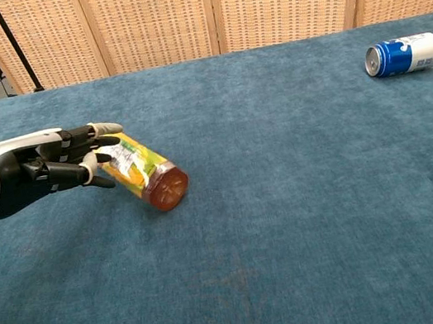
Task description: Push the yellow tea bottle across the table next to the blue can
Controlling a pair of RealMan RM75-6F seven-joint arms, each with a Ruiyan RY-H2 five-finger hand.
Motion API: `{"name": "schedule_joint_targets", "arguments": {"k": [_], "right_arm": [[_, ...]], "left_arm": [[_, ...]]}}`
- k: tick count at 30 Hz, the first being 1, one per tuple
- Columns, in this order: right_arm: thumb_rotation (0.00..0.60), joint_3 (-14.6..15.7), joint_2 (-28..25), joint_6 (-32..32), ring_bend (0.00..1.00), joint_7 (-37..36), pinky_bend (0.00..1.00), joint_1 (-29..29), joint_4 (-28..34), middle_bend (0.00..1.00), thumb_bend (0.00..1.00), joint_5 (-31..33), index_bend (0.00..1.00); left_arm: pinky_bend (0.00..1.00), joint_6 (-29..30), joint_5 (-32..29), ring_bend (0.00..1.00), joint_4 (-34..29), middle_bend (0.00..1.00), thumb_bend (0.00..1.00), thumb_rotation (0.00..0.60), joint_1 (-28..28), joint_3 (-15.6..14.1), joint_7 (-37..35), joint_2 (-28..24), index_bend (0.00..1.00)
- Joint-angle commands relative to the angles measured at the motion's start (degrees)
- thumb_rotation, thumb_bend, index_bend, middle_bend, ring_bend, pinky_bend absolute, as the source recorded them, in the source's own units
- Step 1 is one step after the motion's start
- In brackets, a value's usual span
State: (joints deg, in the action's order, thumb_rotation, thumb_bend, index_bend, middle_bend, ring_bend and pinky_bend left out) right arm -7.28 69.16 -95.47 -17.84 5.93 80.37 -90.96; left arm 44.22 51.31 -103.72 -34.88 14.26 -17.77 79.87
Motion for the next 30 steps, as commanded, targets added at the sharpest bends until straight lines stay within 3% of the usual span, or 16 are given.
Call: {"name": "schedule_joint_targets", "arguments": {"k": [1, 8, 16, 23, 30], "right_arm": [[0.6, 0.0, 0.0, 0.2, 0.0, 0.1, 0.03, 0.0, -0.1, 0.0, 0.0, 0.1, 0.05], [0.6, 0.0, 0.1, 0.4, 0.0, 0.3, 0.03, 0.1, -0.1, 0.0, 0.0, 0.2, 0.05], [0.6, 0.0, 0.1, 0.7, 0.0, -0.1, 0.03, 0.1, -0.2, 0.0, 0.0, 0.4, 0.05], [0.6, 0.2, 0.3, 1.0, 0.0, 0.6, 0.03, 0.3, 0.0, 0.0, 0.0, 0.2, 0.05], [0.6, 0.2, 0.5, 1.4, 0.0, 0.9, 0.03, 0.4, -0.1, 0.0, 0.0, 0.3, 0.05]], "left_arm": [[0.19, 0.2, -1.0, 0.0, -0.3, 0.0, 0.78, 0.6, -1.0, -0.1, 1.5, 0.5, 0.0], [0.19, 1.1, -1.8, 0.0, -2.8, 0.0, 0.78, 0.6, -2.6, 0.0, 4.2, 1.3, 0.0], [0.19, 11.2, 4.6, 0.0, -5.5, 0.0, 0.64, 0.6, 2.3, 1.7, 3.6, -3.5, 0.0], [0.18, 7.2, 0.7, 0.0, -2.5, 0.0, 0.52, 0.6, 2.2, 2.0, 1.8, -7.2, 0.0], [0.18, 2.7, -2.4, 0.0, 4.1, 0.0, 0.53, 0.6, 2.7, 3.1, -6.5, -3.6, 0.0]]}}
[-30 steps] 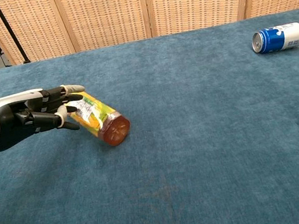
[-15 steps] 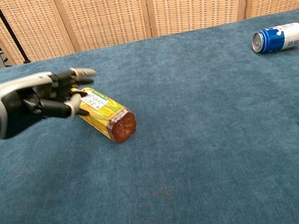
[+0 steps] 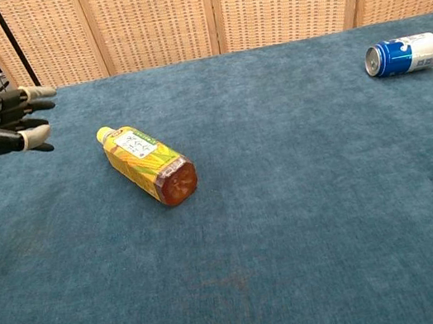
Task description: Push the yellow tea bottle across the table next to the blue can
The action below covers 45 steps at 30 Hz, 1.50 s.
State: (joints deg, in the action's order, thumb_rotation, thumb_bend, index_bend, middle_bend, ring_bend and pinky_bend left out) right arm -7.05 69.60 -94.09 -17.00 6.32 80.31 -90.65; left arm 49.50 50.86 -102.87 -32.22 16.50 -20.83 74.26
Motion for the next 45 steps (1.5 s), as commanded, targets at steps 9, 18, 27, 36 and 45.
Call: {"name": "schedule_joint_targets", "arguments": {"k": [9, 18, 27, 36, 45], "right_arm": [[0.6, -0.1, 0.0, 0.6, 0.0, -0.2, 0.03, 0.2, -0.2, 0.0, 0.0, 0.4, 0.05], [0.6, -0.3, -0.1, 0.8, 0.0, -0.6, 0.03, 0.2, -0.2, 0.0, 0.0, 0.9, 0.05], [0.6, -0.5, -0.4, 1.0, 0.0, -1.5, 0.03, 0.2, -0.2, 0.0, 0.0, 1.3, 0.05], [0.6, -0.7, -0.6, 1.4, 0.0, -2.1, 0.03, 0.2, -0.3, 0.0, 0.0, 1.8, 0.05], [0.6, -0.9, -0.8, 1.8, 0.0, -2.9, 0.03, 0.3, -0.4, 0.0, 0.0, 2.3, 0.05]], "left_arm": [[0.18, -4.2, -5.2, 0.0, 9.1, 0.0, 0.53, 0.6, -2.8, 2.7, -4.1, 8.5, 0.0], [0.18, -3.4, -8.7, 0.0, 9.9, 0.0, 0.53, 0.6, -6.4, 3.0, 1.2, 12.6, 0.0], [0.18, -2.5, -13.2, 0.0, 8.5, 0.0, 0.54, 0.6, -9.8, 3.3, 6.9, 14.8, 0.0], [0.18, -0.9, -15.6, 0.0, 6.9, 0.0, 0.54, 0.6, -13.1, 3.8, 11.3, 17.9, 0.0], [0.18, 1.2, -17.2, 0.0, 6.9, 0.0, 0.54, 0.6, -16.3, 5.1, 14.2, 22.9, 0.0]]}}
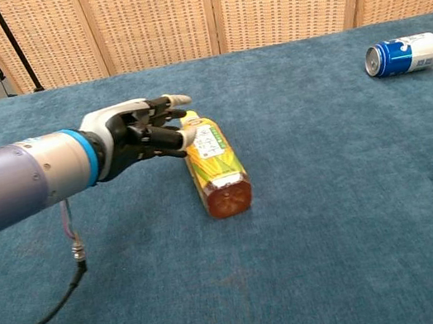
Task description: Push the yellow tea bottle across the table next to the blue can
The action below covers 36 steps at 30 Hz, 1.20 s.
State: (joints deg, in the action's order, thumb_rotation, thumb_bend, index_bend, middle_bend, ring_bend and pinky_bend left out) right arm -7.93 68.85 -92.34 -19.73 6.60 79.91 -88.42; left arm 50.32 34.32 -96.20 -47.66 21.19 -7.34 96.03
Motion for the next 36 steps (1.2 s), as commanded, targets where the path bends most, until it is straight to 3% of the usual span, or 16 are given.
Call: {"name": "schedule_joint_targets", "arguments": {"k": [1, 11, 20, 27, 33, 36], "right_arm": [[0.6, -0.1, -0.1, 0.1, 0.0, -0.3, 0.03, 0.0, 0.0, 0.0, 0.0, 0.2, 0.05], [0.6, -0.2, -0.4, 0.1, 0.0, -0.9, 0.03, 0.0, 0.0, 0.0, 0.0, 0.3, 0.05], [0.6, -0.1, -0.3, 0.2, 0.0, -0.6, 0.03, -0.1, 0.0, 0.0, 0.0, 0.3, 0.05], [0.6, 0.3, 0.0, -0.3, 0.0, 0.7, 0.03, -0.1, 0.3, 0.0, 0.0, -0.7, 0.05], [0.6, 0.6, 0.4, -1.0, 0.0, 2.2, 0.03, -0.2, 0.5, 0.0, 0.0, -1.7, 0.05], [0.6, 0.7, 0.6, -1.3, 0.0, 2.4, 0.03, 0.0, 0.3, 0.0, 0.0, -2.4, 0.05]], "left_arm": [[0.18, 0.5, -0.8, 0.0, 0.4, 0.0, 0.54, 0.6, -1.2, 0.5, 1.0, 1.6, 0.0], [0.18, 1.7, -3.8, 0.0, -0.1, 0.0, 0.54, 0.6, -3.5, 2.2, 3.5, 3.9, 0.0], [0.17, 2.0, -3.5, 0.0, -4.1, 0.0, 0.53, 0.6, -2.1, 3.2, 2.9, 1.5, 0.0], [0.04, 3.1, 6.5, 0.0, -14.2, 0.0, 0.52, 0.6, 6.3, 2.5, 0.3, -12.7, 0.0], [0.0, 3.8, 17.0, 0.0, -15.9, 0.0, 0.5, 0.6, 12.8, 0.4, -0.7, -25.3, 0.0], [0.0, 6.6, 21.9, 0.0, -14.5, 0.0, 0.53, 0.6, 15.3, -0.9, 0.8, -29.1, 0.0]]}}
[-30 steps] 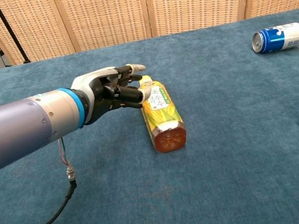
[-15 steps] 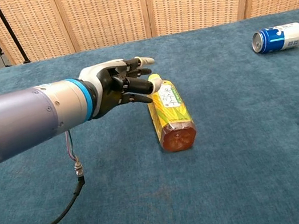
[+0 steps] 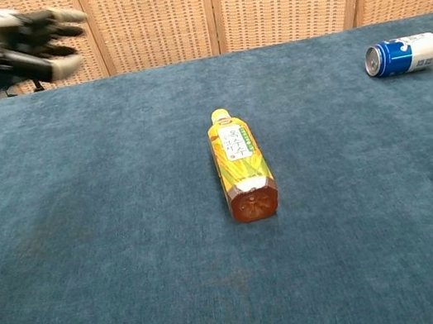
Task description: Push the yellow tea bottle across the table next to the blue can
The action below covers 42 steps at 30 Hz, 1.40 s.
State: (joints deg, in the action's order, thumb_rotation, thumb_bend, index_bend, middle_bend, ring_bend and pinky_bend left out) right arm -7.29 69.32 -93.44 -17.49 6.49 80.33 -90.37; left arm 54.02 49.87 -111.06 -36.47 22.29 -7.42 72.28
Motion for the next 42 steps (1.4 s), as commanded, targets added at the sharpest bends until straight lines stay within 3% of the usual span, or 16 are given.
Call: {"name": "schedule_joint_targets", "arguments": {"k": [1, 5, 6, 7, 10, 12, 16, 17, 21, 24, 28, 33, 37, 42], "right_arm": [[0.6, 0.1, 0.1, -0.5, 0.0, 0.2, 0.03, 0.3, -0.1, 0.0, 0.0, -0.9, 0.05], [0.6, 0.1, -0.1, -1.5, 0.0, 0.8, 0.03, 1.1, -0.1, 0.0, 0.01, -3.4, 0.08], [0.6, 0.1, -0.4, -1.9, 0.0, 1.2, 0.03, 1.8, 0.1, 0.0, 0.06, -4.9, 0.09], [0.6, 0.2, -0.8, -2.0, 0.0, 1.5, 0.03, 2.3, 0.4, 0.0, 0.11, -6.1, 0.11], [0.6, 0.7, -3.0, -1.9, 0.0, 2.3, 0.03, 4.6, 2.2, 0.0, 0.44, -11.1, 0.16], [0.6, 0.8, -4.3, -1.4, 0.0, 2.9, 0.03, 6.2, 3.4, 0.0, 0.57, -13.7, 0.18], [0.6, 1.6, -8.3, 3.4, 0.0, 4.1, 0.03, 11.0, 7.9, 0.02, 0.81, -19.4, 0.22], [0.6, 1.8, -9.3, 5.7, 0.0, 4.9, 0.03, 13.7, 9.7, 0.02, 0.84, -23.0, 0.23], [0.6, 1.7, -12.1, 13.7, 0.0, 8.2, 0.04, 19.7, 15.0, 0.09, 0.98, -26.8, 0.29], [0.6, 1.1, -12.2, 18.2, 0.0, 10.7, 0.09, 23.4, 17.4, 0.13, 1.0, -28.3, 0.32], [0.6, -0.3, -11.3, 29.1, 0.02, 18.0, 0.12, 29.8, 22.4, 0.15, 1.0, -29.2, 0.33], [0.6, -3.0, -7.5, 42.0, 0.02, 27.4, 0.14, 35.8, 26.2, 0.15, 1.0, -25.1, 0.33], [0.6, -6.3, -0.7, 51.6, 0.02, 34.0, 0.14, 41.5, 24.2, 0.16, 1.0, -18.9, 0.33], [0.6, -9.2, 7.1, 57.4, 0.02, 41.0, 0.14, 46.8, 20.3, 0.17, 1.0, -13.8, 0.35]], "left_arm": [[0.0, 4.6, 8.6, 0.0, 1.3, 0.0, 0.54, 0.6, 5.1, -2.9, 2.3, -6.5, 0.0], [0.0, 11.5, 15.8, 0.0, 4.3, 0.0, 0.55, 0.6, 8.8, -5.8, 6.1, -8.8, 0.0], [0.0, 13.7, 18.4, 0.0, 5.4, 0.0, 0.55, 0.6, 10.3, -7.0, 5.9, -9.6, 0.0], [0.0, 14.8, 20.0, 0.0, 6.0, 0.0, 0.54, 0.6, 11.5, -7.8, 5.0, -10.3, 0.0], [0.0, 17.2, 24.0, 0.0, 8.2, 0.0, 0.54, 0.6, 15.1, -10.4, 0.7, -13.3, 0.0], [0.0, 18.6, 25.5, 0.0, 9.3, 0.0, 0.54, 0.6, 17.1, -11.7, -1.9, -14.7, 0.0], [0.0, 22.7, 28.4, 0.0, 11.1, 0.0, 0.55, 0.6, 21.8, -14.4, -6.6, -17.3, 0.0], [0.0, 24.3, 28.0, 0.0, 11.3, 0.0, 0.55, 0.6, 24.1, -15.5, -7.3, -18.1, 0.0], [0.0, 27.2, 30.9, 0.0, 12.4, 0.0, 0.55, 0.6, 27.4, -17.9, -10.3, -19.1, 0.0], [0.0, 28.1, 31.7, 0.0, 12.5, 0.0, 0.55, 0.6, 28.1, -18.2, -10.8, -19.5, 0.0], [0.0, 28.7, 32.1, 0.0, 12.4, 0.0, 0.55, 0.6, 28.7, -18.3, -10.7, -19.8, 0.0], [0.0, 28.7, 32.0, 0.0, 12.2, 0.0, 0.57, 0.6, 28.9, -18.2, -10.5, -20.0, 0.0], [0.0, 28.5, 32.2, 0.0, 12.1, 0.0, 0.57, 0.6, 28.9, -18.2, -9.9, -19.9, 0.0], [0.0, 28.0, 31.9, 0.0, 12.1, 0.0, 0.57, 0.6, 28.8, -18.0, -9.7, -19.8, 0.0]]}}
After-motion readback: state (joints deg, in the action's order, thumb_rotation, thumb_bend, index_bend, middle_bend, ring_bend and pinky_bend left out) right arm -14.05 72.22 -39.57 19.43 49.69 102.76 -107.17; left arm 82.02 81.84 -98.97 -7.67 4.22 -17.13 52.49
